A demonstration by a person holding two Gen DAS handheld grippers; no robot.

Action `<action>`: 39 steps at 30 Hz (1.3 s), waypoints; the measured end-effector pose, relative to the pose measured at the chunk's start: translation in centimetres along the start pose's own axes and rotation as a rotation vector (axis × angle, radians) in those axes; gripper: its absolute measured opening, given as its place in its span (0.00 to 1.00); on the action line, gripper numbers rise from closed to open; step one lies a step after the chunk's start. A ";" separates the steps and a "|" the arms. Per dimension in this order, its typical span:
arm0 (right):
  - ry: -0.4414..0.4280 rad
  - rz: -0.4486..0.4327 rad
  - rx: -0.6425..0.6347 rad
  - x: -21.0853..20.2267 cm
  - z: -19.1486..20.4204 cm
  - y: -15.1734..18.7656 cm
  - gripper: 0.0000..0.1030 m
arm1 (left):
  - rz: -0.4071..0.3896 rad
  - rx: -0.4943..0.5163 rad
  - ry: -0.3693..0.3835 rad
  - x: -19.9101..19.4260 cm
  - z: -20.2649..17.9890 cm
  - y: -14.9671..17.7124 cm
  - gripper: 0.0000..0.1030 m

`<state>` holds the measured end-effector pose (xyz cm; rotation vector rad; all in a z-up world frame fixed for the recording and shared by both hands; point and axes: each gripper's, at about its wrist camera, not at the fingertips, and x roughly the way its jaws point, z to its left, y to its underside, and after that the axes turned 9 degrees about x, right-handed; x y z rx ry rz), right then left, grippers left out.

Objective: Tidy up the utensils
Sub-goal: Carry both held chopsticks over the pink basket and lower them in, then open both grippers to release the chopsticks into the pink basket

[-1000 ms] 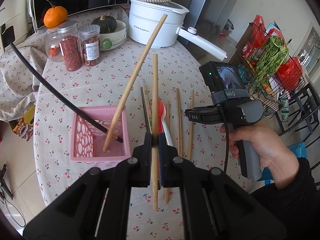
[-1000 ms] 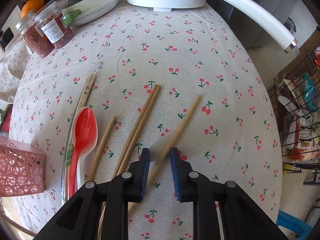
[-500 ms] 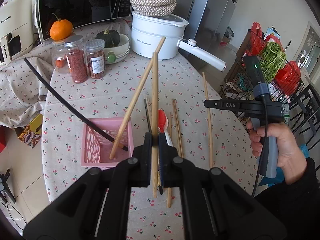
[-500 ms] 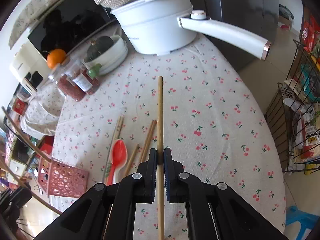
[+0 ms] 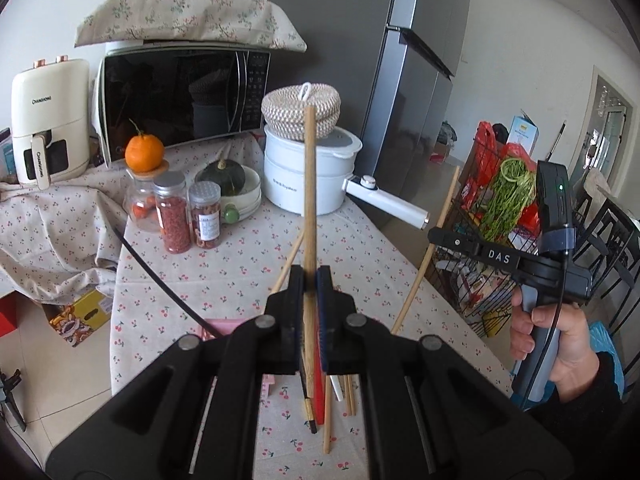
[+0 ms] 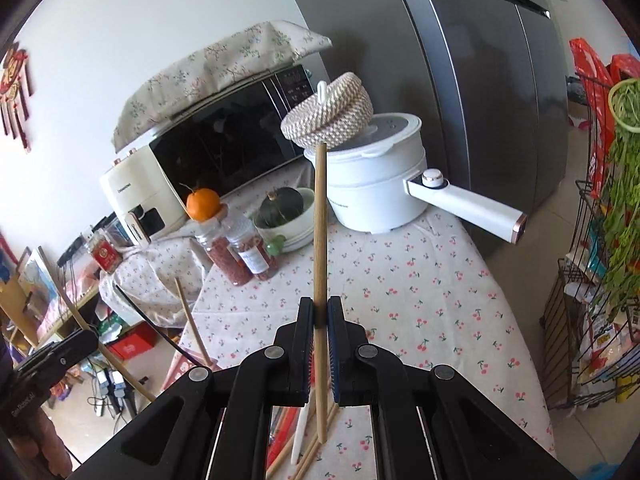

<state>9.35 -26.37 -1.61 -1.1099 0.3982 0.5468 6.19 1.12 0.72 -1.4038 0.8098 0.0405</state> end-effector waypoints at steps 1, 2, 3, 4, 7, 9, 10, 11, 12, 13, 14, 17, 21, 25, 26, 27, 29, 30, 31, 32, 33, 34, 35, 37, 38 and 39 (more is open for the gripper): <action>-0.011 -0.016 -0.001 -0.5 0.3 -0.2 0.06 | -0.031 0.000 -0.016 -0.6 0.2 -0.3 0.07; -0.023 -0.030 -0.003 -1.0 0.6 -0.4 0.06 | -0.061 0.001 -0.034 -1.1 0.5 -0.5 0.07; -0.035 -0.043 -0.005 -1.4 1.0 -0.5 0.06 | -0.091 -0.001 -0.053 -1.6 0.8 -0.7 0.07; -0.047 -0.054 -0.008 -1.8 1.3 -0.5 0.06 | -0.115 -0.005 -0.072 -2.0 1.1 -0.8 0.07; -0.077 -0.082 -0.016 -2.5 2.0 -0.4 0.06 | -0.162 -0.027 -0.128 -2.3 2.4 -0.7 0.07; -0.098 -0.093 -0.014 -2.8 2.5 -0.3 0.06 | -0.172 -0.041 -0.173 -1.8 3.3 -0.2 0.07; -0.109 -0.098 -0.011 -2.9 2.7 -0.2 0.06 | -0.173 -0.054 -0.190 -1.4 3.9 0.1 0.07; -0.120 -0.103 -0.010 -2.9 3.0 -0.1 0.06 | -0.174 -0.067 -0.204 -1.0 4.4 0.5 0.07; -0.130 -0.109 -0.008 -3.0 3.3 0.0 0.06 | -0.172 -0.079 -0.216 -0.5 4.9 0.9 0.07; -0.142 -0.112 -0.005 -2.8 3.4 0.0 0.06 | -0.164 -0.088 -0.229 0.1 5.3 1.4 0.07; -0.154 -0.113 -0.003 -2.8 3.6 0.1 0.06 | -0.145 -0.093 -0.242 0.8 5.6 1.8 0.07; -0.186 -0.114 -0.009 -2.4 4.7 0.6 0.06 | -0.084 -0.130 -0.246 2.8 6.5 2.9 0.07; -0.217 -0.117 -0.026 -1.8 6.3 1.2 0.06 | -0.041 -0.167 -0.230 4.3 6.9 4.0 0.07; -0.262 -0.110 -0.027 -0.9 7.8 1.9 0.06 | -0.012 -0.164 -0.220 5.3 6.9 4.5 0.07; -0.274 -0.111 -0.031 -0.7 8.2 2.1 0.06 | -0.001 -0.165 -0.217 5.6 6.9 4.6 0.07; -0.283 -0.114 -0.036 -0.6 8.6 2.2 0.06 | 0.013 -0.163 -0.216 5.9 7.0 4.7 0.07; -0.296 -0.115 -0.047 -0.2 9.5 2.6 0.06 | 0.045 -0.164 -0.211 6.6 7.3 5.0 0.07; -0.301 -0.113 -0.051 0.1 9.9 2.7 0.06 | 0.061 -0.170 -0.205 6.8 7.5 5.1 0.07; -0.302 -0.109 -0.054 0.5 10.2 2.9 0.06 | 0.079 -0.178 -0.203 7.0 7.7 5.2 0.07; -0.300 -0.104 -0.059 0.8 10.6 3.1 0.06 | 0.094 -0.187 -0.204 6.9 7.7 5.3 0.07; -0.295 -0.098 -0.065 1.2 10.9 3.3 0.06 | 0.105 -0.195 -0.198 6.7 7.8 5.2 0.08; -0.290 -0.094 -0.069 1.6 11.2 3.5 0.06 | 0.113 -0.199 -0.187 6.4 7.9 5.2 0.10; -0.285 -0.090 -0.074 1.9 11.5 3.7 0.06 | 0.117 -0.198 -0.184 6.0 7.8 5.1 0.12; -0.277 -0.083 -0.079 2.6 12.0 4.0 0.06 | 0.120 -0.191 -0.191 5.2 7.9 5.0 0.15; -0.274 -0.079 -0.080 2.9 12.1 4.1 0.06 | 0.120 -0.192 -0.194 4.8 8.0 5.0 0.17; -0.272 -0.074 -0.082 3.2 12.2 4.2 0.06 | 0.125 -0.195 -0.200 4.5 8.2 4.9 0.18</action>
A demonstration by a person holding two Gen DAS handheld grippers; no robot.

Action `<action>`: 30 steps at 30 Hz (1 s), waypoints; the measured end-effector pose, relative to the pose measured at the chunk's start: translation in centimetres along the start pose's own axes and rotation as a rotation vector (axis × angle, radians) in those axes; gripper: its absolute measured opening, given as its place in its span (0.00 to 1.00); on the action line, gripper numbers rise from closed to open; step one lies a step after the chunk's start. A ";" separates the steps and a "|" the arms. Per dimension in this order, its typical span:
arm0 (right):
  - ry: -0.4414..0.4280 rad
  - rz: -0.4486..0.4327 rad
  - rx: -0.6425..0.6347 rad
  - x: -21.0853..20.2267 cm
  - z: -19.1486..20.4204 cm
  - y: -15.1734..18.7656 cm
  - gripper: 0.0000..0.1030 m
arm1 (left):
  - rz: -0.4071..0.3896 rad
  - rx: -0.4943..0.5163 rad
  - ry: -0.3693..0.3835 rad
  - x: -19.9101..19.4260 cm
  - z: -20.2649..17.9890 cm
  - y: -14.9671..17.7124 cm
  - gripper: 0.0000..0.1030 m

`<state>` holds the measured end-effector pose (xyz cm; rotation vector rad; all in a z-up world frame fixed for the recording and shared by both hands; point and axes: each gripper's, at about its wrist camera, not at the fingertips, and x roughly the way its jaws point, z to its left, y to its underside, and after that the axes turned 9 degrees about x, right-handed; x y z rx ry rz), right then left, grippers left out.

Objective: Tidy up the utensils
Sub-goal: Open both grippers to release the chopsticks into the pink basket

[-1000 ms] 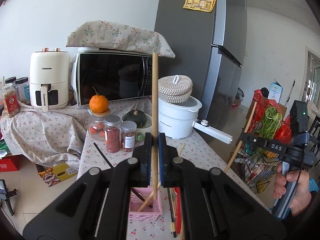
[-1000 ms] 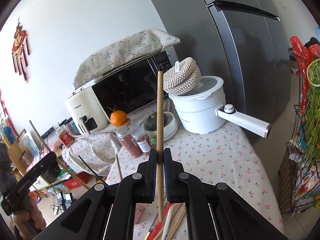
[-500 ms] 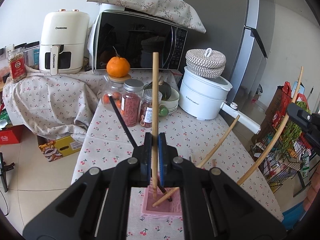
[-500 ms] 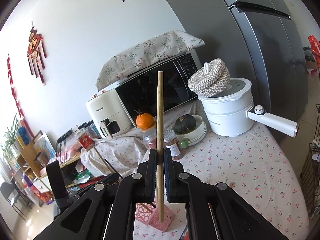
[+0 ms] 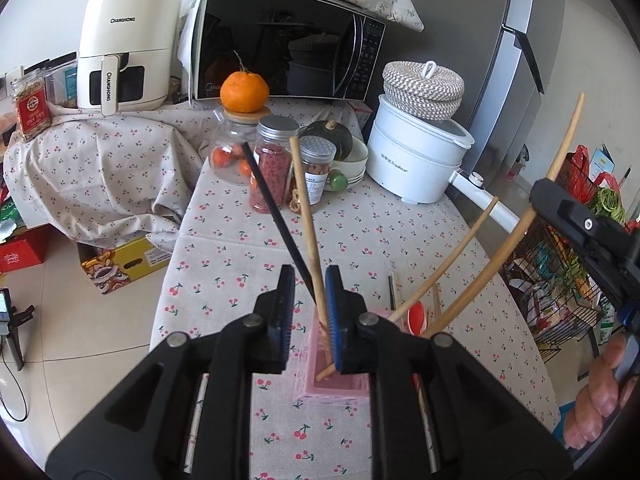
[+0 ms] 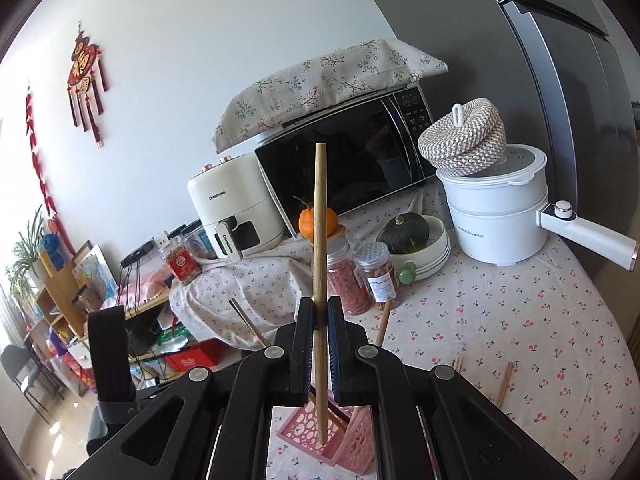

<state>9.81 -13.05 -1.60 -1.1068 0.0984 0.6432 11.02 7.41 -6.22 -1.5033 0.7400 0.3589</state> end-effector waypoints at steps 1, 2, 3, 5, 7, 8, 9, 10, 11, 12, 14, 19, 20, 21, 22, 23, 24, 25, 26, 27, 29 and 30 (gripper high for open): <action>0.001 0.002 -0.001 0.3 0.1 0.1 0.06 | 0.006 -0.001 -0.004 -0.2 0.2 0.0 0.20; 0.002 0.004 -0.002 0.5 0.2 0.2 0.06 | 0.011 0.001 -0.006 -0.3 0.4 0.0 0.22; 0.004 0.005 -0.003 0.8 0.4 0.4 0.06 | 0.019 0.009 -0.014 -0.3 0.6 0.1 0.22; 0.011 0.004 -0.006 1.2 0.6 0.6 0.06 | 0.034 0.034 -0.037 -0.3 0.6 0.4 0.25; 0.022 0.001 -0.013 1.6 0.9 0.9 0.06 | 0.051 0.049 -0.041 -0.2 0.7 0.8 0.27; 0.032 -0.001 -0.020 1.9 1.0 1.0 0.06 | 0.063 0.053 -0.042 0.0 0.7 1.0 0.29; 0.044 0.000 -0.027 2.3 1.2 1.2 0.06 | 0.076 0.057 -0.040 0.1 0.7 1.2 0.29; 0.054 0.005 -0.032 2.7 1.3 1.4 0.06 | 0.089 0.060 -0.040 0.3 0.8 1.4 0.30; 0.064 0.012 -0.035 3.1 1.4 1.6 0.06 | 0.102 0.063 -0.041 0.5 0.9 1.5 0.31; 0.074 0.020 -0.036 3.5 1.4 1.8 0.06 | 0.118 0.065 -0.042 0.7 1.0 1.7 0.32; 0.088 0.035 -0.040 4.2 1.5 2.2 0.07 | 0.146 0.066 -0.042 1.1 1.2 2.0 0.33; 0.120 0.064 -0.056 5.4 1.7 3.0 0.07 | 0.185 0.074 -0.041 1.5 1.3 2.6 0.34; 0.123 0.068 -0.057 5.5 1.7 3.1 0.07 | 0.187 0.074 -0.042 1.4 1.3 2.6 0.35; 0.125 0.073 -0.058 5.6 1.7 3.1 0.07 | 0.188 0.072 -0.042 1.4 1.4 2.6 0.35; 0.125 0.078 -0.059 5.6 1.7 3.1 0.07 | 0.189 0.068 -0.040 1.3 1.5 2.6 0.38; 0.124 0.082 -0.060 5.5 1.6 3.1 0.08 | 0.188 0.066 -0.037 1.2 1.6 2.7 0.41; 0.125 0.083 -0.060 5.4 1.6 3.0 0.08 | 0.186 0.064 -0.036 1.1 1.6 2.7 0.43; 0.122 0.080 -0.060 5.2 1.7 2.9 0.11 | 0.183 0.063 -0.036 1.0 1.6 2.6 0.45; 0.117 0.074 -0.061 5.0 1.7 2.8 0.15 | 0.181 0.063 -0.037 1.0 1.6 2.6 0.48; 0.111 0.064 -0.061 4.6 1.8 2.6 0.17 | 0.180 0.063 -0.037 0.9 1.6 2.6 0.48; 0.092 0.043 -0.058 3.6 2.0 2.2 0.25 | 0.177 0.062 -0.035 0.7 1.6 2.5 0.49; 0.080 0.032 -0.057 3.0 2.1 1.9 0.28 | 0.174 0.061 -0.033 0.6 1.6 2.4 0.49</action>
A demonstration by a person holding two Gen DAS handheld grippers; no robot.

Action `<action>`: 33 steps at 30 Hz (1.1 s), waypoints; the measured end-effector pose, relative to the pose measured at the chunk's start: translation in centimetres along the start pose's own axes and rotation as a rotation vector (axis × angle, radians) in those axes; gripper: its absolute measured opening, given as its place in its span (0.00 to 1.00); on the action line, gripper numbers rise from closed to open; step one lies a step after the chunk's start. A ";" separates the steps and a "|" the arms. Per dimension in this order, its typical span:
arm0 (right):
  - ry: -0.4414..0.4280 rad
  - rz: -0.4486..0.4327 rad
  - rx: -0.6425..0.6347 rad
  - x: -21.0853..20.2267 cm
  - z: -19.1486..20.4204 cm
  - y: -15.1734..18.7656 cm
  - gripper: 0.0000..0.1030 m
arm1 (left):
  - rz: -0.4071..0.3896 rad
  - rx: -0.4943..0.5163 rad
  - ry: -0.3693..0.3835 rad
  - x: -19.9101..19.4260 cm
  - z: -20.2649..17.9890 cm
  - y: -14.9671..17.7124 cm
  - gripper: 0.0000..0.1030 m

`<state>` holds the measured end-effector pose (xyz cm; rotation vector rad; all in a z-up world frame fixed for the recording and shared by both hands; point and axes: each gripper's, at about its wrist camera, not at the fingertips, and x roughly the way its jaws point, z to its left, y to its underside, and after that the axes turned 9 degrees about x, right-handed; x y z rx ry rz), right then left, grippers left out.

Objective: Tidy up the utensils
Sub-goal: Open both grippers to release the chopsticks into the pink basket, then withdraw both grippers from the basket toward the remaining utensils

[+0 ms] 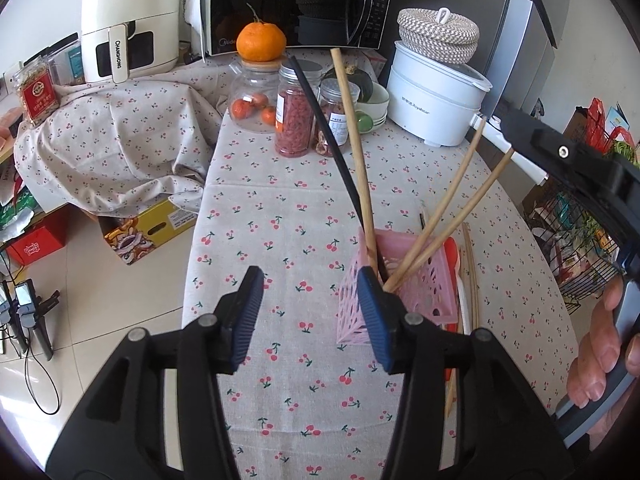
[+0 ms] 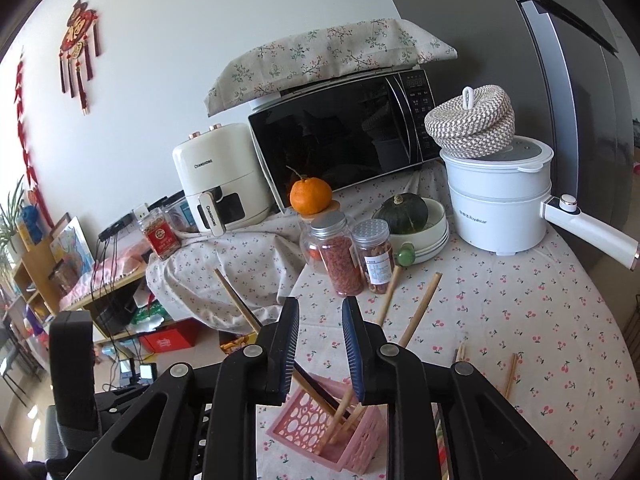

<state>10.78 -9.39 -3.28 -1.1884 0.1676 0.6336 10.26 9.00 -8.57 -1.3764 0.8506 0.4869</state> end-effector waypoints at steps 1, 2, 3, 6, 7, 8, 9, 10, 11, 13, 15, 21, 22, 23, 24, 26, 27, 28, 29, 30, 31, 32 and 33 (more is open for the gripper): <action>-0.011 -0.014 0.000 -0.7 0.1 -0.3 0.34 | -0.004 -0.002 0.002 -0.2 0.0 0.0 0.50; -0.022 -0.031 -0.001 -1.5 0.1 -0.6 0.39 | -0.008 -0.004 0.005 -0.4 0.0 -0.1 0.52; -0.034 -0.049 -0.004 -2.4 0.2 -0.9 0.41 | -0.015 -0.007 0.009 -0.6 -0.1 -0.1 0.54; -0.063 -0.098 -0.018 -5.0 0.3 -1.7 0.45 | -0.039 -0.017 0.022 -1.5 -0.3 -0.4 0.62; -0.070 -0.112 -0.025 -5.9 0.2 -1.9 0.48 | -0.047 -0.018 0.030 -1.8 -0.5 -0.5 0.64; -0.074 -0.124 -0.029 -6.7 0.1 -2.2 0.52 | -0.054 -0.018 0.036 -2.0 -0.6 -0.6 0.66; -0.075 -0.136 -0.032 -7.4 -0.1 -2.4 0.54 | -0.062 -0.018 0.041 -2.4 -0.8 -0.8 0.67; -0.073 -0.146 -0.033 -8.1 -0.4 -2.6 0.57 | -0.072 -0.020 0.042 -2.7 -1.0 -0.9 0.71; -0.068 -0.153 -0.032 -8.7 -0.7 -2.8 0.60 | -0.082 -0.021 0.043 -3.1 -1.2 -1.0 0.75; -0.045 -0.160 -0.027 -9.6 -1.6 -3.1 0.64 | -0.097 -0.019 0.051 -3.6 -1.8 -1.2 0.78; -0.008 -0.163 -0.023 -10.2 -2.6 -3.3 0.68 | -0.107 -0.007 0.068 -4.1 -2.6 -1.3 0.79; 0.089 -0.135 0.025 -11.3 -6.9 -3.8 0.81 | -0.105 0.057 0.102 -4.6 -5.6 -1.6 0.84; 0.109 -0.122 0.032 -11.4 -7.6 -3.8 0.82 | -0.102 0.069 0.109 -4.6 -6.2 -1.6 0.84; 0.132 -0.103 0.038 -11.3 -8.3 -3.9 0.83 | -0.098 0.083 0.116 -4.5 -6.8 -1.7 0.85; 0.155 -0.082 0.047 -11.2 -9.1 -3.9 0.83 | -0.093 0.098 0.123 -4.4 -7.4 -1.7 0.85; 0.195 -0.037 0.074 -11.0 -10.7 -3.8 0.83 | -0.085 0.129 0.131 -4.3 -8.7 -1.7 0.85; 0.210 -0.014 0.086 -10.9 -11.4 -3.8 0.83 | -0.079 0.146 0.134 -4.2 -9.4 -1.7 0.85; 0.223 0.006 0.097 -10.8 -12.1 -3.7 0.83 | -0.071 0.161 0.137 -4.0 -10.1 -1.7 0.85; 0.237 0.024 0.104 -10.8 -12.8 -3.6 0.83 | -0.061 0.176 0.139 -3.8 -10.7 -1.7 0.85; 0.252 0.043 0.107 -10.7 -13.5 -3.5 0.83 | -0.051 0.192 0.142 -3.6 -11.4 -1.7 0.85; 0.269 0.064 0.106 -10.6 -14.1 -3.4 0.83 | -0.042 0.208 0.144 -3.4 -12.1 -1.7 0.85; 0.287 0.083 0.104 -10.5 -14.6 -3.2 0.83 | -0.033 0.224 0.144 -3.2 -12.8 -1.7 0.85; 0.304 0.104 0.105 -10.3 -15.3 -3.1 0.83 | -0.024 0.239 0.143 -3.0 -13.5 -1.7 0.85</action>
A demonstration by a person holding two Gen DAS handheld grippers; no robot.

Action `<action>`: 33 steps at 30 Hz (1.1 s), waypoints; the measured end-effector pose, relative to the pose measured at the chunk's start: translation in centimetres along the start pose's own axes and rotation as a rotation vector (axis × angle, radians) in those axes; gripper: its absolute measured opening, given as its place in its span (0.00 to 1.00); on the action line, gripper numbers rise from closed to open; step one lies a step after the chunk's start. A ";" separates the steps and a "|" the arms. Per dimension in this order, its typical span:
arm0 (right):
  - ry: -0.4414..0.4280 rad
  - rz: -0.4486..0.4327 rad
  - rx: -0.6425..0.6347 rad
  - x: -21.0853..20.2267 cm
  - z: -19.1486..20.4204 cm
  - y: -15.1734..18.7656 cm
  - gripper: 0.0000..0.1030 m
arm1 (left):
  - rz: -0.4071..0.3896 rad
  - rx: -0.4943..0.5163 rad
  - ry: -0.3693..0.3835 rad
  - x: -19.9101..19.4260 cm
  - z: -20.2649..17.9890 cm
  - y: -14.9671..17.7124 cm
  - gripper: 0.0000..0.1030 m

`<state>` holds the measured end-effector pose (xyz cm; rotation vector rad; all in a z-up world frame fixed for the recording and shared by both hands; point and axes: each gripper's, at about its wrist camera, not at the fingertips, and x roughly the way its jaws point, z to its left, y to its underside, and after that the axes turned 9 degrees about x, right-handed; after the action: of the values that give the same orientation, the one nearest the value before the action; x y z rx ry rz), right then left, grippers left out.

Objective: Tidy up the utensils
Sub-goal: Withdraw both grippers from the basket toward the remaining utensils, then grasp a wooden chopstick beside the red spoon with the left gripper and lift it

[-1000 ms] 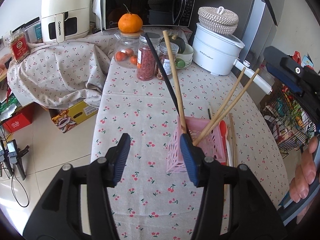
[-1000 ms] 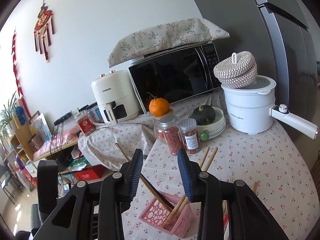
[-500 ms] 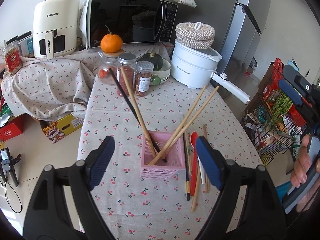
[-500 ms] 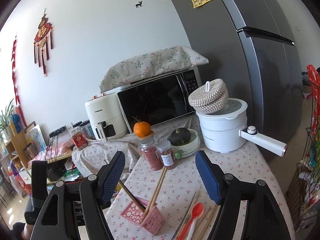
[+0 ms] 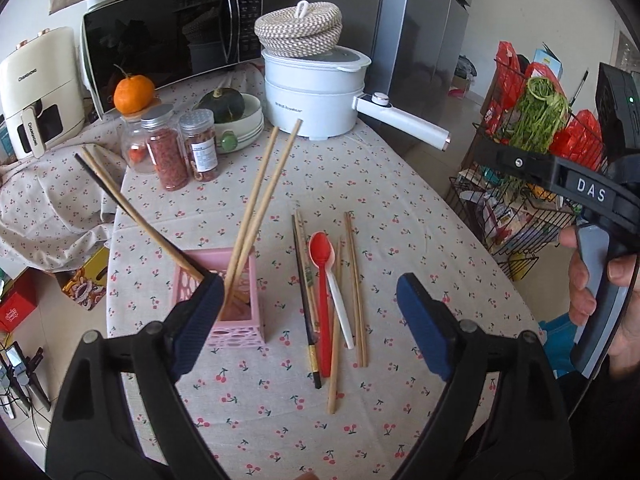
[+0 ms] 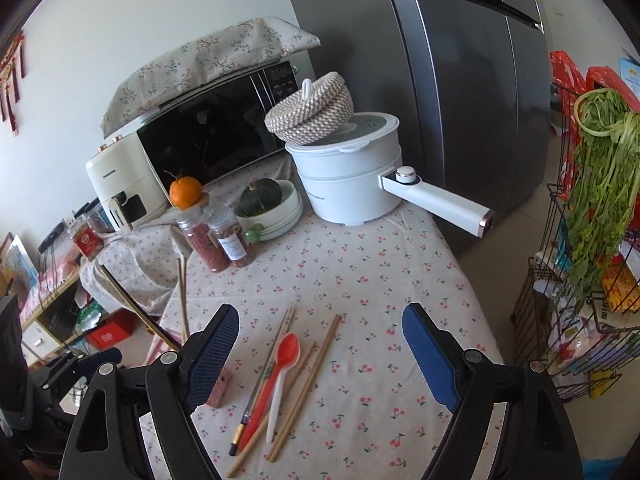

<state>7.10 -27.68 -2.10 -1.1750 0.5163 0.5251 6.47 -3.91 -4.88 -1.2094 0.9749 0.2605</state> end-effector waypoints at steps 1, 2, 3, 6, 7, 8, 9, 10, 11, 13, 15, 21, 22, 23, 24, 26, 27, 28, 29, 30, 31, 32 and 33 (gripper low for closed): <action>0.018 0.025 0.001 0.5 -0.5 0.0 0.83 | 0.012 0.014 0.000 0.4 -0.6 -0.2 0.85; 0.036 0.046 0.008 0.9 -1.2 0.1 0.83 | 0.025 0.029 0.001 0.8 -1.3 -0.5 0.85; 0.050 0.065 0.020 1.3 -1.9 0.1 0.83 | 0.037 0.044 0.001 1.2 -1.9 -0.7 0.85; 0.082 0.109 0.065 2.3 -4.1 0.0 0.83 | 0.069 0.102 0.001 2.4 -3.9 -1.4 0.85; 0.093 0.125 0.082 2.6 -4.8 0.0 0.83 | 0.079 0.120 -0.001 2.9 -4.4 -1.6 0.85; 0.103 0.138 0.098 2.9 -5.5 -0.1 0.83 | 0.090 0.134 -0.004 3.4 -4.9 -1.9 0.85; 0.113 0.147 0.114 3.1 -6.1 -0.1 0.83 | 0.102 0.144 -0.007 4.0 -5.3 -2.2 0.84; 0.123 0.153 0.128 3.4 -6.6 -0.2 0.83 | 0.114 0.151 -0.005 4.7 -5.6 -2.4 0.79; 0.130 0.160 0.138 3.6 -7.1 -0.2 0.83 | 0.130 0.154 -0.003 5.4 -5.8 -2.6 0.71; 0.138 0.177 0.149 4.3 -7.6 -0.2 0.83 | 0.173 0.158 0.013 7.3 -6.3 -3.0 0.53; 0.145 0.202 0.151 5.0 -7.7 -0.1 0.83 | 0.227 0.146 0.039 9.5 -6.5 -3.3 0.34; 0.150 0.263 0.145 6.8 -7.6 0.4 0.83 | 0.374 0.067 0.061 16.9 -5.6 -3.1 0.09; 0.153 0.268 0.141 7.0 -7.5 0.4 0.83 | 0.393 0.059 0.058 17.8 -5.4 -2.9 0.08; 0.154 0.274 0.135 7.2 -7.4 0.4 0.83 | 0.408 0.058 0.051 18.5 -5.4 -2.7 0.08; 0.153 0.277 0.129 7.3 -7.3 0.4 0.83 | 0.419 0.064 0.041 19.1 -5.4 -2.6 0.08; 0.152 0.280 0.121 7.6 -7.2 0.4 0.83 | 0.432 0.075 0.018 19.8 -5.4 -2.5 0.08; 0.151 0.281 0.119 7.6 -7.2 0.4 0.83 | 0.439 0.076 0.013 20.1 -5.4 -2.4 0.08; 0.150 0.281 0.118 7.7 -7.1 0.3 0.83 | 0.448 0.076 0.011 20.4 -5.4 -2.3 0.08; 0.149 0.282 0.117 7.8 -7.1 0.2 0.83 | 0.452 0.077 0.004 20.5 -5.3 -2.2 0.08; 0.149 0.282 0.117 7.9 -7.1 0.2 0.83 | 0.446 0.087 -0.012 20.5 -5.3 -2.3 0.08; 0.148 0.284 0.117 8.0 -7.0 0.2 0.83 | 0.453 0.094 -0.024 20.7 -5.3 -2.3 0.08; 0.149 0.285 0.116 8.1 -7.0 0.1 0.83 | 0.461 0.091 -0.023 20.8 -5.2 -2.2 0.08; 0.150 0.286 0.115 8.2 -7.0 0.2 0.83 | 0.476 0.087 -0.018 21.0 -5.1 -2.1 0.08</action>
<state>12.59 -33.29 -9.46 -1.0409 0.8409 0.6459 17.72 -15.70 -19.29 -0.8822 1.2388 0.5959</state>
